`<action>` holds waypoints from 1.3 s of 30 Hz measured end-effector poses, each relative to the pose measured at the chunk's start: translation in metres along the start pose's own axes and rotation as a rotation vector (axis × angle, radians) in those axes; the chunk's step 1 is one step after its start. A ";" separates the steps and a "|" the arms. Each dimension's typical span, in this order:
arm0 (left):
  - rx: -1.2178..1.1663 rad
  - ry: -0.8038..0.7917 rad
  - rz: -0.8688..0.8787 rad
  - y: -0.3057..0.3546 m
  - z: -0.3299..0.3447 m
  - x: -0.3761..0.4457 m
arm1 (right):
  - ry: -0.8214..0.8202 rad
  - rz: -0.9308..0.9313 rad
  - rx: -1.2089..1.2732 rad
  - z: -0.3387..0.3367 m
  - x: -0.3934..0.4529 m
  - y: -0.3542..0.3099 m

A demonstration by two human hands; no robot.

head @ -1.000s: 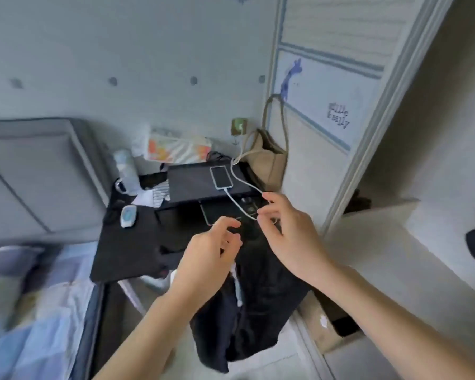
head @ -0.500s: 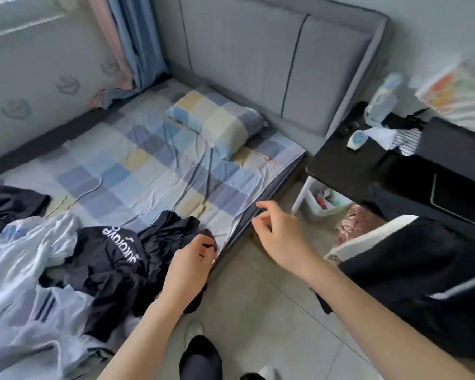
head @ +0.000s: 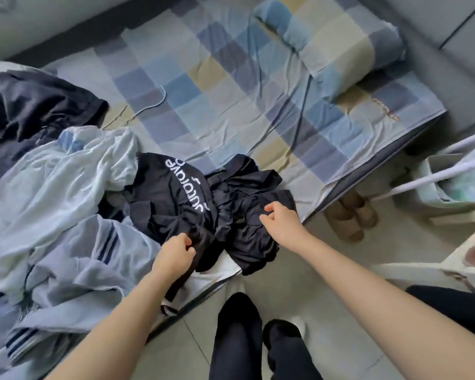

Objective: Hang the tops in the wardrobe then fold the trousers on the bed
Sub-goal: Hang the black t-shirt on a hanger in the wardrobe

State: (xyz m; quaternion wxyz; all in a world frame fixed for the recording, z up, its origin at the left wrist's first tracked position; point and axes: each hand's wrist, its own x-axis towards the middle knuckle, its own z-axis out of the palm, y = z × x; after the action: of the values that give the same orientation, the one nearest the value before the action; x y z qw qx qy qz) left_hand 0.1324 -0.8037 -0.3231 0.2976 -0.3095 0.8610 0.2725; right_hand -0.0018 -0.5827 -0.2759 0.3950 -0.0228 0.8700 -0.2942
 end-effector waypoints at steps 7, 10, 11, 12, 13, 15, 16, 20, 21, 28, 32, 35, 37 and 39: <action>0.137 -0.039 0.171 -0.004 0.078 0.114 | -0.072 0.131 -0.167 0.072 0.145 0.057; 0.392 0.121 0.425 0.007 0.117 0.147 | -0.139 0.219 -0.302 0.097 0.191 0.091; 0.497 0.108 0.498 0.010 0.128 0.156 | -0.160 0.239 -0.355 0.103 0.200 0.102; 0.597 0.072 0.543 0.011 0.141 0.168 | -0.186 0.244 -0.392 0.112 0.209 0.114; 0.687 0.012 0.549 0.015 0.147 0.176 | -0.209 0.226 -0.414 0.120 0.215 0.123; 0.786 -0.046 0.587 0.023 0.157 0.191 | -0.266 0.153 -0.425 0.140 0.223 0.139; 0.830 -0.060 0.607 0.023 0.160 0.195 | -0.296 0.118 -0.432 0.149 0.223 0.142; 0.970 -0.070 0.546 0.028 0.164 0.210 | -0.341 0.145 -0.478 0.165 0.213 0.151; 0.994 -0.079 0.507 0.031 0.160 0.211 | -0.314 0.138 -0.492 0.164 0.211 0.155; 0.466 -0.004 0.214 0.046 0.123 0.220 | -0.165 0.249 -0.498 0.145 0.219 0.189; -0.216 0.213 0.001 0.038 0.081 0.214 | -0.122 0.125 -0.467 0.155 0.216 0.204; -0.453 0.301 -0.087 0.031 0.061 0.200 | -0.055 0.123 -0.165 0.150 0.208 0.194; -0.597 0.280 -0.102 0.026 0.059 0.188 | -0.043 0.115 0.133 0.132 0.195 0.172; -0.702 0.261 -0.113 0.024 0.060 0.178 | -0.060 0.083 0.373 0.102 0.174 0.143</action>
State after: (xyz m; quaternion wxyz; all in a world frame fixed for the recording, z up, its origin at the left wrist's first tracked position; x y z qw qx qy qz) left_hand 0.0239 -0.8148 -0.4777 0.0758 -0.4718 0.7273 0.4926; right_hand -0.0218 -0.5624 -0.5213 0.4298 0.0781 0.7884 -0.4331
